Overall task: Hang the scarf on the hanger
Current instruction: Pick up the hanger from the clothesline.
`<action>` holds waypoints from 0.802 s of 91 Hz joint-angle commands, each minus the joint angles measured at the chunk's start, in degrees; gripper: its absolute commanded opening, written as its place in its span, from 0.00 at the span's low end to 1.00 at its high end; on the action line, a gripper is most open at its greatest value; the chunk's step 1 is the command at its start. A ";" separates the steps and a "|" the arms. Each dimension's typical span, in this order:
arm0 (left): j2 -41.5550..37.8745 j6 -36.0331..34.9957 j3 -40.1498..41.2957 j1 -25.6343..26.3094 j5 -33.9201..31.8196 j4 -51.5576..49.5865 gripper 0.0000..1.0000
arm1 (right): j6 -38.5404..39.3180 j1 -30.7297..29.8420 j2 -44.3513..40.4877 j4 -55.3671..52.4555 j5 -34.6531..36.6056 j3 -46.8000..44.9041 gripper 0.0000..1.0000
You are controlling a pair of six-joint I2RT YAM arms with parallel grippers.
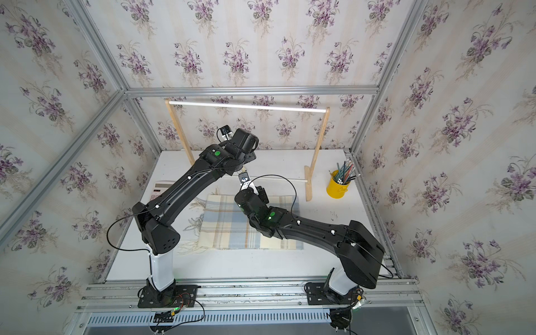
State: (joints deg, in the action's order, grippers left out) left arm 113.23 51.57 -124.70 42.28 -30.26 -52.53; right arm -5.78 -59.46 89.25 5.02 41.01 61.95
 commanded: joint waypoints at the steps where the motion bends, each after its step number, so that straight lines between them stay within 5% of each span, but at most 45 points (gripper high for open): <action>1: 0.38 0.82 -0.56 -0.01 -1.56 -0.05 0.64 | 0.24 -0.13 0.03 1.14 0.21 0.49 0.00; 32: 1.90 0.56 -1.66 0.08 -2.18 0.41 0.56 | 0.07 -0.17 0.22 0.72 -0.52 0.69 0.00; 55: 3.36 0.46 -3.71 -0.01 -3.40 -0.92 0.33 | 0.16 -0.38 -0.51 0.43 -0.58 0.41 0.00; 73: 3.66 0.26 -3.95 -0.01 -3.45 -1.03 0.25 | -0.01 -0.47 -1.02 0.35 -0.47 0.02 0.00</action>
State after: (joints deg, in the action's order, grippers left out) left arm 116.53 52.18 -128.25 42.35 -33.04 -55.11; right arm -6.24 -59.55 88.79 4.47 41.41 62.08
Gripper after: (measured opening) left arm 0.248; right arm 0.135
